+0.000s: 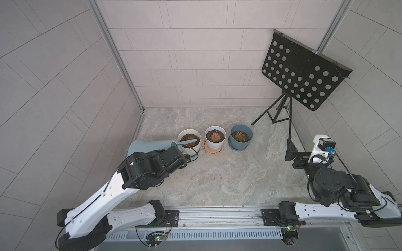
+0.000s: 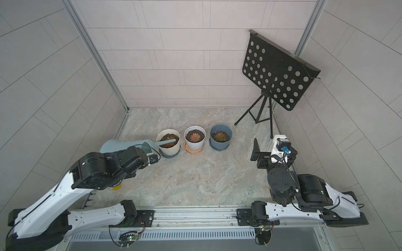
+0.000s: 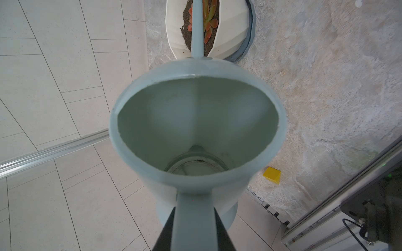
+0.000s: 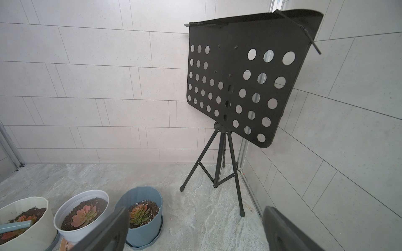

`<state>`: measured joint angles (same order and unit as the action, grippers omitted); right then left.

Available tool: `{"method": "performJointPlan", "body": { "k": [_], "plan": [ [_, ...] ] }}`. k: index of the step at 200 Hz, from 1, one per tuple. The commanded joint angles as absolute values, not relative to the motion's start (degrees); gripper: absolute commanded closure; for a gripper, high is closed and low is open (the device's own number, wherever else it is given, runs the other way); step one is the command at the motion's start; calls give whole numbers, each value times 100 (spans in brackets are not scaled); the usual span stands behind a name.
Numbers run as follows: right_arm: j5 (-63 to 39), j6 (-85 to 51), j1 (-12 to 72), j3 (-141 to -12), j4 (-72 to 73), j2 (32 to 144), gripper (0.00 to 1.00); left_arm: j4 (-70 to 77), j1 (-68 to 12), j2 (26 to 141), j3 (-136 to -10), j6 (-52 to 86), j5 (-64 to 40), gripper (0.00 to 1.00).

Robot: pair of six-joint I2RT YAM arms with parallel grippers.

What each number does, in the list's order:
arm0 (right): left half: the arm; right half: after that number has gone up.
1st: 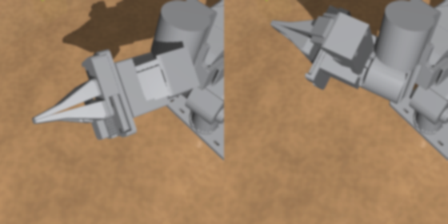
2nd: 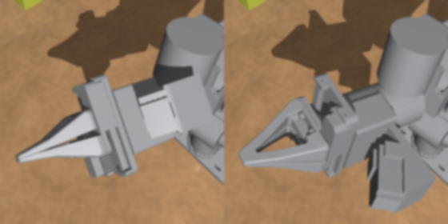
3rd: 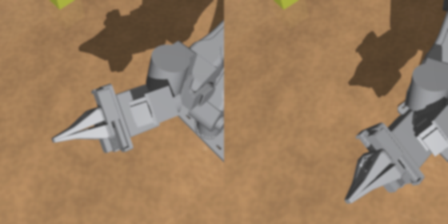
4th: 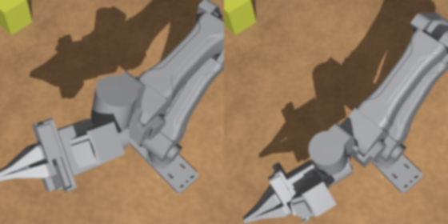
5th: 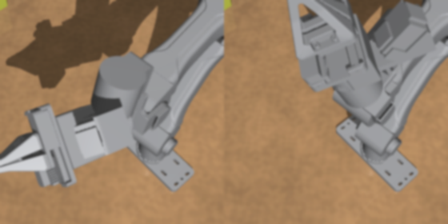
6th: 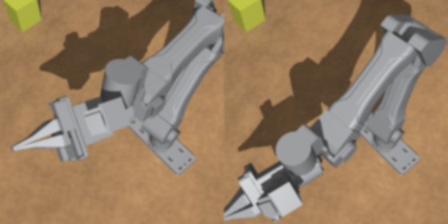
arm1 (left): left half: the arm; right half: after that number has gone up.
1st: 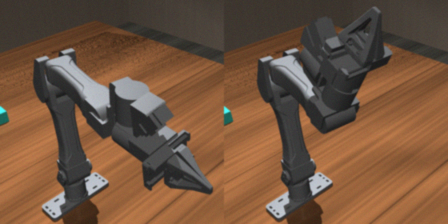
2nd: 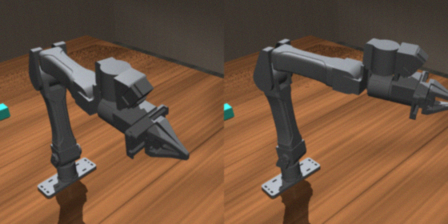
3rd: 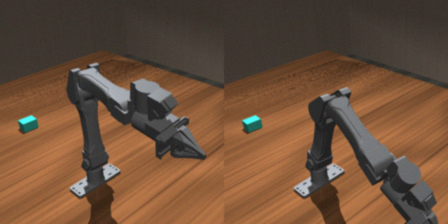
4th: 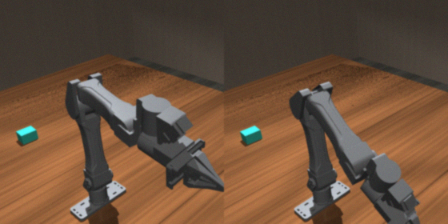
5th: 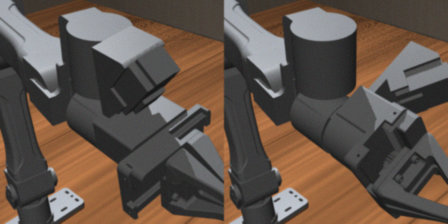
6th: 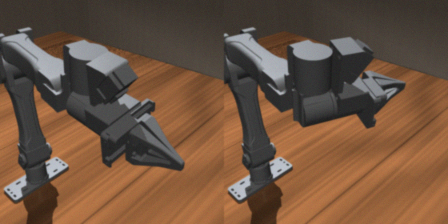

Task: Water the succulent around the soil edge
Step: Water the soil of the potted plant with water.

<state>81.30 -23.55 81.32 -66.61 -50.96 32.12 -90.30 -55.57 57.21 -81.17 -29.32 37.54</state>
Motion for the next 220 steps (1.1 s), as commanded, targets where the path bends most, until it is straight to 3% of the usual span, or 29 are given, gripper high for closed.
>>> {"method": "performJointPlan", "body": {
  "k": [1,220],
  "plan": [
    [8215,-2247,8111,-6626,-5058,3181,0,-8763,-5605,5665,-8340,-3067,3988,100],
    [8206,-2001,8092,-6577,-4819,3155,0,-8403,-5276,5906,-8042,-3528,4564,100]
  ]
}}
